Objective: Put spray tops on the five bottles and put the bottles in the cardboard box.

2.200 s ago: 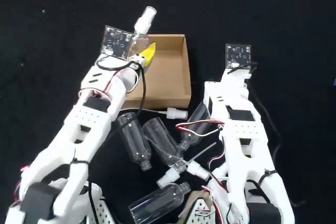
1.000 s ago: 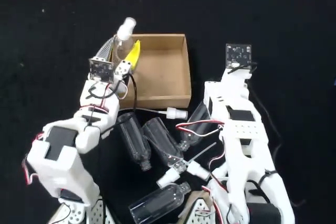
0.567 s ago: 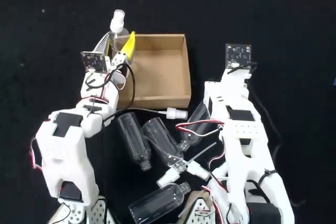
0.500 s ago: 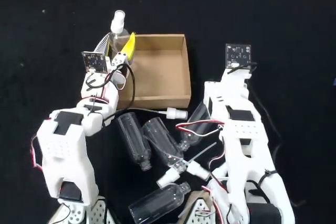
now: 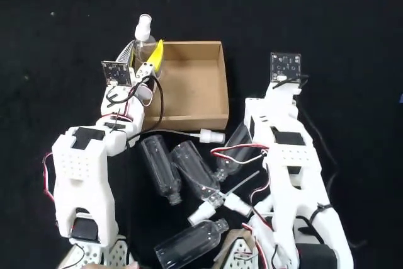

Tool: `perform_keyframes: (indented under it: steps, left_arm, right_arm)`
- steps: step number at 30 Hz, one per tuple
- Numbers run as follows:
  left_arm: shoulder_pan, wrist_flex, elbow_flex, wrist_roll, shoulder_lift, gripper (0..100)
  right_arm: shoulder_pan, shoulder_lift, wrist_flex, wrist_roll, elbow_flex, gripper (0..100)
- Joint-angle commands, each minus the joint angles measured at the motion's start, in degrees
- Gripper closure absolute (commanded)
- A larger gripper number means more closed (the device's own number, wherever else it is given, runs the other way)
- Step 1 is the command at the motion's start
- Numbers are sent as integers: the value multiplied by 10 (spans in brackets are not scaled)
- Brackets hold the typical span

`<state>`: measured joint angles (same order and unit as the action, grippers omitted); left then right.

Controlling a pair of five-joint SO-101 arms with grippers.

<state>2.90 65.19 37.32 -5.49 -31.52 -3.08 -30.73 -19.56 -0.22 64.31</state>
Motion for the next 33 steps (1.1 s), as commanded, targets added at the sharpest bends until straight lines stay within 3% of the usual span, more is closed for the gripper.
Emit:
perform_keyframes:
  steps: [1,8,15,23,33]
  left_arm:
    - [-9,9,-25,-2,9,932]
    - [-5,8,-24,-2,9,931]
    - [-3,-63,-30,-2,10,930]
    - [-4,-67,-30,-1,10,764]
    - [-4,-65,-28,-1,15,757]
  right_arm:
    - [8,0,19,-2,-7,938]
    - [8,0,19,-2,-7,938]
    - [8,0,19,-2,-7,938]
    - [8,0,19,-2,-7,938]
    - [8,0,19,-2,-7,938]
